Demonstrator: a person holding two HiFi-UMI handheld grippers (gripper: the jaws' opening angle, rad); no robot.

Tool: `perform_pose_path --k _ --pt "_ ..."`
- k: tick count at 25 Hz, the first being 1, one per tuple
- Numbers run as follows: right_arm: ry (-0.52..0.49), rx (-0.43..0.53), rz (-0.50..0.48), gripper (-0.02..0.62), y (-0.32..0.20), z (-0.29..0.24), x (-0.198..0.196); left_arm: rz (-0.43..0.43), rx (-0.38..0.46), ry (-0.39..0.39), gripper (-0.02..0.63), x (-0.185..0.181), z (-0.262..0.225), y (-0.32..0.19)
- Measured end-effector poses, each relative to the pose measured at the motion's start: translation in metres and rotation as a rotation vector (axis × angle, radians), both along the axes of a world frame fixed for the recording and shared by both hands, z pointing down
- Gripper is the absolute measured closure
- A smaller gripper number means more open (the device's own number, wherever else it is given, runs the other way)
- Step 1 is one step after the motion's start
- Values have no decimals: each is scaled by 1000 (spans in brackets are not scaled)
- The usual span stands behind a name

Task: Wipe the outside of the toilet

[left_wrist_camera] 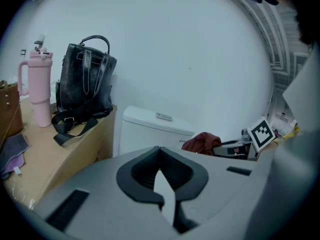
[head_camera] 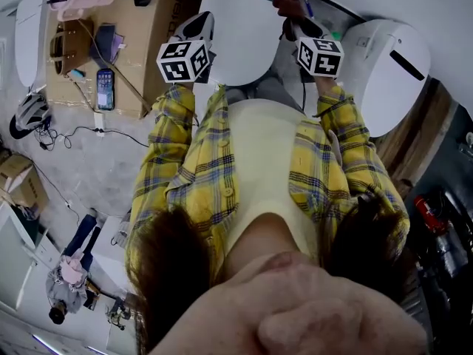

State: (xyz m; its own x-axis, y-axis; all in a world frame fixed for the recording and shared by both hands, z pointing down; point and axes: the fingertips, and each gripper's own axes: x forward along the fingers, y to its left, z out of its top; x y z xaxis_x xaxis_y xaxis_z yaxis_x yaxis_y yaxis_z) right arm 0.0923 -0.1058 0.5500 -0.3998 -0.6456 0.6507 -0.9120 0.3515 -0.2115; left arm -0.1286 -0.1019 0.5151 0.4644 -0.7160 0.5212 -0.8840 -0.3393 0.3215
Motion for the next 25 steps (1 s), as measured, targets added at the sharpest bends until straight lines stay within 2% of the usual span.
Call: perform_pose_path --k 13,25 --pt "-68 88 -28 505 26 -58 -26 -38 11 26 598 -9 -7 9" --pt "-104 125 -29 505 40 -79 -34 -57 43 48 598 -6 -28 28"
